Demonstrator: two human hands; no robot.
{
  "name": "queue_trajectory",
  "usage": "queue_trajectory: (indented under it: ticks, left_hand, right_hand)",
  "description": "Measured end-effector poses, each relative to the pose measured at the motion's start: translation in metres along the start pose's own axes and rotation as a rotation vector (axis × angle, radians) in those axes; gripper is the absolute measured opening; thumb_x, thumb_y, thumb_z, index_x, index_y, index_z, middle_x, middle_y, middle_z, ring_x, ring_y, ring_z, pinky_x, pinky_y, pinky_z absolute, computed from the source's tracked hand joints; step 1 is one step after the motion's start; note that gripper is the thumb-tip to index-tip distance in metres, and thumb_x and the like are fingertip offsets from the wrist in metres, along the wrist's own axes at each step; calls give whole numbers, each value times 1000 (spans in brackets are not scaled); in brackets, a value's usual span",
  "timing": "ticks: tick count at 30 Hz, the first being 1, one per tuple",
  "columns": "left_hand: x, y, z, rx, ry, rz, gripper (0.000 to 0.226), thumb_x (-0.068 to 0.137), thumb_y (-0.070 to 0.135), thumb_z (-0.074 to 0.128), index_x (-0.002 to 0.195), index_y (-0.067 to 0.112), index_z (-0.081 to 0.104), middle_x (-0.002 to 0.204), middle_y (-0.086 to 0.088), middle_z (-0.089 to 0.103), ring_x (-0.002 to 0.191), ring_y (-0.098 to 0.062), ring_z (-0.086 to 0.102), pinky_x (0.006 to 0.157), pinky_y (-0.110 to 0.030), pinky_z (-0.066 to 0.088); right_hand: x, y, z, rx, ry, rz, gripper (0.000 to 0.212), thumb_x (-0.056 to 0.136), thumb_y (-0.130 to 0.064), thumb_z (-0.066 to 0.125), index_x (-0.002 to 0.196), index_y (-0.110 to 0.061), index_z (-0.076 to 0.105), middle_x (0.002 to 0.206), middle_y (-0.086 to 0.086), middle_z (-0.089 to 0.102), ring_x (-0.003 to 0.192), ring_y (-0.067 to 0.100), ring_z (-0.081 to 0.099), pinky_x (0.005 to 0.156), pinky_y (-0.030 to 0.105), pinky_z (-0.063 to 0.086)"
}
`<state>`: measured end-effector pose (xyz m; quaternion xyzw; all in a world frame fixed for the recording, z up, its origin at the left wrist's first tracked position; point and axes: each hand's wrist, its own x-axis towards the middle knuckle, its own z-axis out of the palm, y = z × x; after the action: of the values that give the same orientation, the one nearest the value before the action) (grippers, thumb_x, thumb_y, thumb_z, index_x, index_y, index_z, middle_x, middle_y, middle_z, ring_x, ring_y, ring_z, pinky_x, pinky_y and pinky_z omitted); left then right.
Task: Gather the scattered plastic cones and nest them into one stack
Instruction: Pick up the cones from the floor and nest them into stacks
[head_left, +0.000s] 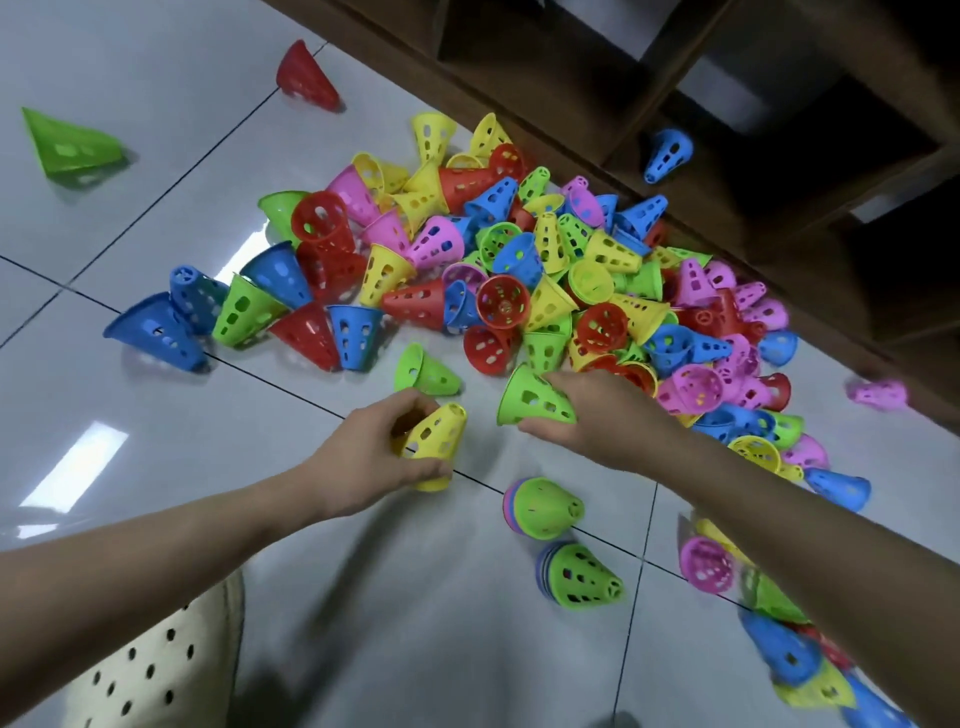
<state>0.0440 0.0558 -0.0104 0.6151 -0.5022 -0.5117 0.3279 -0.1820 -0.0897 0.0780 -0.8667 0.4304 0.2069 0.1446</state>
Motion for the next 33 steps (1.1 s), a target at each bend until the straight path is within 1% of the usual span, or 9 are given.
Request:
queue_trajectory:
  ticks: [2,6,8,10,15,18,23,29,33]
  left_hand:
    - [1,12,12,-27,-19,60,48,66,39,86,106,31,61,100,11,67,92,-10,63,83,-24,51]
    - [6,29,34,0,-34,156,47,68,27,92,106,25,63,95,12,64,90,-3,57,74,-11,41]
    - [11,35,46,-4,-46,197,49,66,36,89,107,28,63,97,14,64,93,-6,57,76,-14,42]
    - [14,40,56,15,-84,233,49,68,40,84,111,31,62,102,15,65,97,-9,59,83,-25,47]
    - [21,47,80,65,-181,296,47,74,26,81,115,31,58,109,14,65,101,-11,63,90,-37,52]
    - [26,45,91,61,-206,299,47,73,27,79,115,32,58,111,14,65,104,-12,63,93,-40,52]
    - [31,44,112,126,-229,303,48,75,27,80,118,31,59,113,15,65,103,-8,61,91,-33,51]
    - [34,29,129,294,-297,308,42,86,22,73,127,26,62,124,11,65,110,-10,60,96,-24,45]
    - [35,17,124,355,-298,265,46,87,27,68,132,25,59,130,9,64,118,-14,60,101,-32,47]
  right_hand:
    - [-28,7,-3,37,-4,17,66,85,-73,54,132,-27,55,107,0,69,100,24,64,76,37,52]
    - [-79,19,-3,103,-16,81,54,87,-71,52,124,-33,57,97,-9,69,92,17,64,76,38,53]
    - [-104,26,1,96,-29,123,51,88,-71,50,121,-34,57,88,-10,66,84,15,63,71,37,53]
    - [-128,32,8,87,-45,170,49,87,-71,49,120,-35,57,83,-9,65,79,13,63,69,36,51]
    - [-169,44,36,133,-83,269,49,86,-73,49,121,-39,56,94,-10,66,92,12,60,80,34,50]
    - [-176,44,52,146,-73,280,51,86,-73,50,123,-39,56,94,-12,65,93,10,60,77,30,47]
    - [-172,44,68,88,-97,263,58,88,-71,51,135,-37,49,114,-8,67,110,14,60,80,31,44]
    - [-170,49,86,61,-130,249,62,86,-74,49,133,-33,49,112,-5,68,105,16,62,84,34,50]
    - [-170,48,93,68,-117,229,54,87,-69,51,126,-30,52,110,-6,67,103,17,62,79,33,49]
